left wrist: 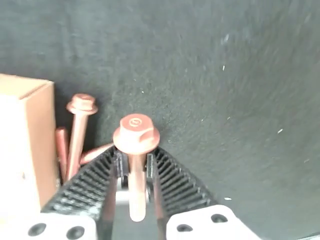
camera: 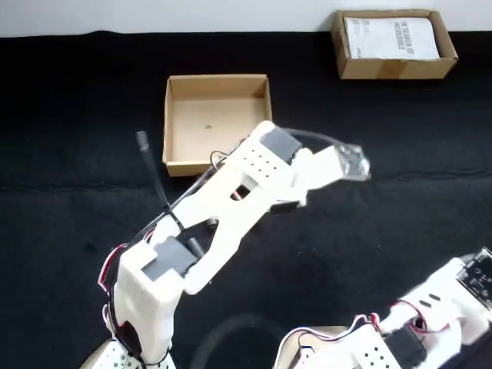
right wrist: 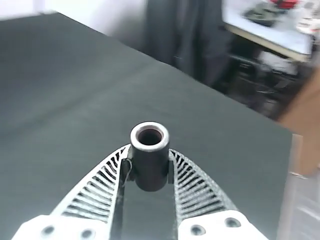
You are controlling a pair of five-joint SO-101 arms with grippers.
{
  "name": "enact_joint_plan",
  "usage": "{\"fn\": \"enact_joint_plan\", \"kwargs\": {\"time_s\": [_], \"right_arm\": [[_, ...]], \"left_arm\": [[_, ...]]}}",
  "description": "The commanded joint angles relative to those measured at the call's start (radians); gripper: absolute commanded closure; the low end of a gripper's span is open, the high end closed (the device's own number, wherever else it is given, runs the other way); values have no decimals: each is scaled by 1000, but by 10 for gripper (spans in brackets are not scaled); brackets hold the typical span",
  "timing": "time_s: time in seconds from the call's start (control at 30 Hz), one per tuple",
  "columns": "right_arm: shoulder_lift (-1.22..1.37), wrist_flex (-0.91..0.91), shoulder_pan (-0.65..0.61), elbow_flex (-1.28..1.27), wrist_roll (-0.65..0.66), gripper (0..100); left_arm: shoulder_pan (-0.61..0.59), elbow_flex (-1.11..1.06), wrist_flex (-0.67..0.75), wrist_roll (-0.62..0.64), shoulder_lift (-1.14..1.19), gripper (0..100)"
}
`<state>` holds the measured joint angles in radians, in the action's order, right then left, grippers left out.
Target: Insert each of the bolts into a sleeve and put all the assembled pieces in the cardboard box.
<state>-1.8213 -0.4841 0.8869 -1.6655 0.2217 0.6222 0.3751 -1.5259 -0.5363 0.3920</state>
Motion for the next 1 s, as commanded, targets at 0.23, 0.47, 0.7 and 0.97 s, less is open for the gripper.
{"fn": "enact_joint_plan", "kwargs": {"time_s": [0.23, 0.47, 0.7, 0.97], "right_arm": [[-10, -58, -467, -8, -167, 990], [-10, -65, -791, -8, -270, 990], [-10, -64, -1082, -15, -313, 990], [-10, -67, -1260, -10, -313, 990]], "left_arm": [[-82, 54, -9, 427, -295, 992], [-137, -33, -6, 724, -549, 992], [-159, -326, 117, 812, -978, 992], [-150, -1035, 690, 591, -1643, 992]]}}
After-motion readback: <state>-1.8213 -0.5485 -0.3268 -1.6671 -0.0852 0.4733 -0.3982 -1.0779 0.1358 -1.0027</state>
